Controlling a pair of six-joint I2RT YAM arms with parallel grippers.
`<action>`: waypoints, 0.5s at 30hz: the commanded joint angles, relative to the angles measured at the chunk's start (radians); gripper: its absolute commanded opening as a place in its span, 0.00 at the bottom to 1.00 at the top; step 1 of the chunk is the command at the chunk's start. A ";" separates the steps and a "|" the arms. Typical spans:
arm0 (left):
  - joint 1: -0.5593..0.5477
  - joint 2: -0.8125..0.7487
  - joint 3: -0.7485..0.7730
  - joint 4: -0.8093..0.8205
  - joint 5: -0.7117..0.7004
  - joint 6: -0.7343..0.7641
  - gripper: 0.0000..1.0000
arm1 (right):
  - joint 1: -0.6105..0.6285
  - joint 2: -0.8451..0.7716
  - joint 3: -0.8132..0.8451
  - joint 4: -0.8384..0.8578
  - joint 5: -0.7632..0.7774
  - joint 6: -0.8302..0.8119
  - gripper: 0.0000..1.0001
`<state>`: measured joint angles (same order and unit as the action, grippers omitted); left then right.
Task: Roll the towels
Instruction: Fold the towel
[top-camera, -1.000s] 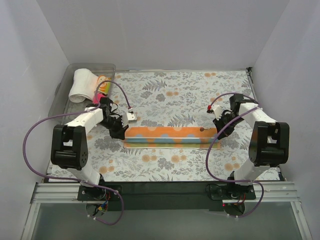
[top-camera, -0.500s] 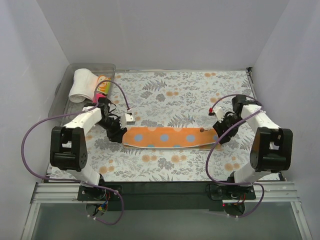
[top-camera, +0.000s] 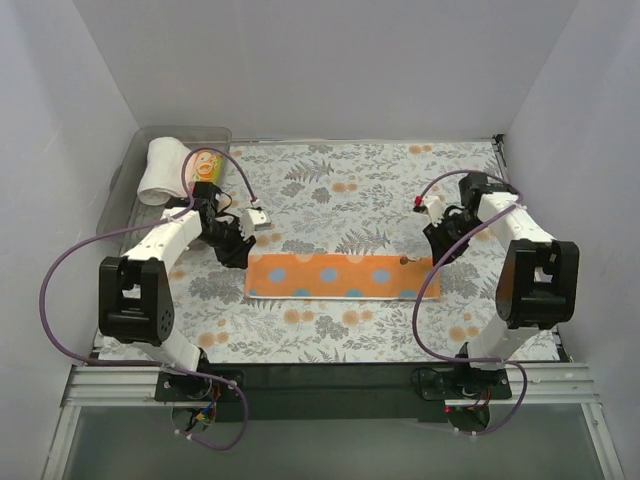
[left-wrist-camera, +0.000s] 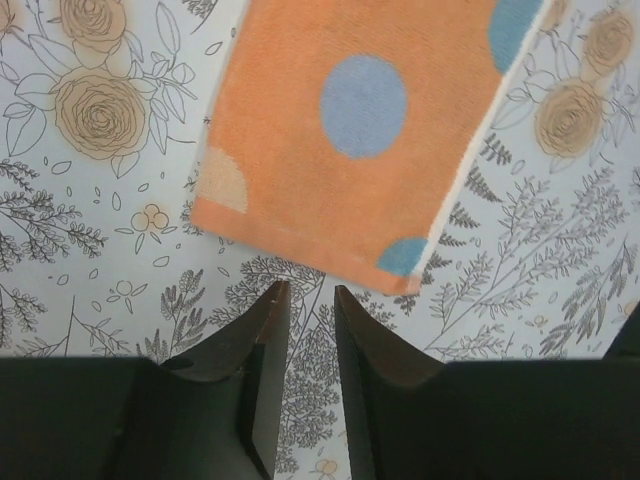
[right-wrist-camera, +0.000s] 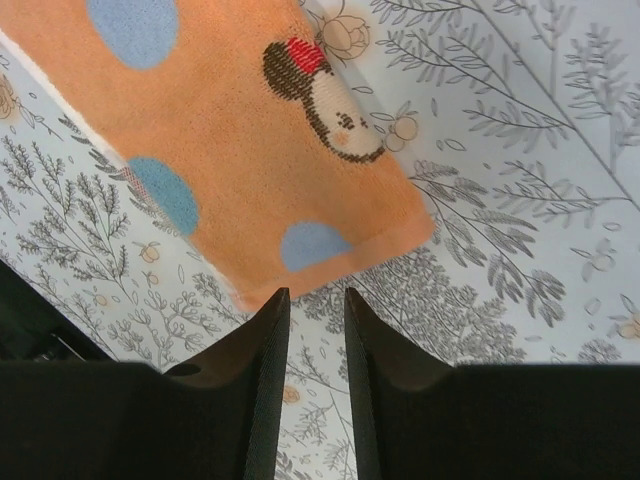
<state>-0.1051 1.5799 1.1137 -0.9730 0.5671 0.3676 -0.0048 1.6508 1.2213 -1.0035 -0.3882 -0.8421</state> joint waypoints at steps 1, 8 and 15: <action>-0.028 0.018 -0.018 0.132 -0.016 -0.145 0.22 | 0.049 0.030 -0.048 0.075 0.015 0.073 0.29; -0.051 0.118 -0.094 0.227 -0.148 -0.242 0.15 | 0.057 0.072 -0.152 0.169 0.159 0.069 0.27; -0.051 0.192 -0.077 0.298 -0.237 -0.282 0.13 | 0.055 0.072 -0.246 0.198 0.247 0.058 0.26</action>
<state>-0.1547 1.7248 1.0256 -0.7559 0.4324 0.1047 0.0536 1.7115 1.0286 -0.8387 -0.2104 -0.7803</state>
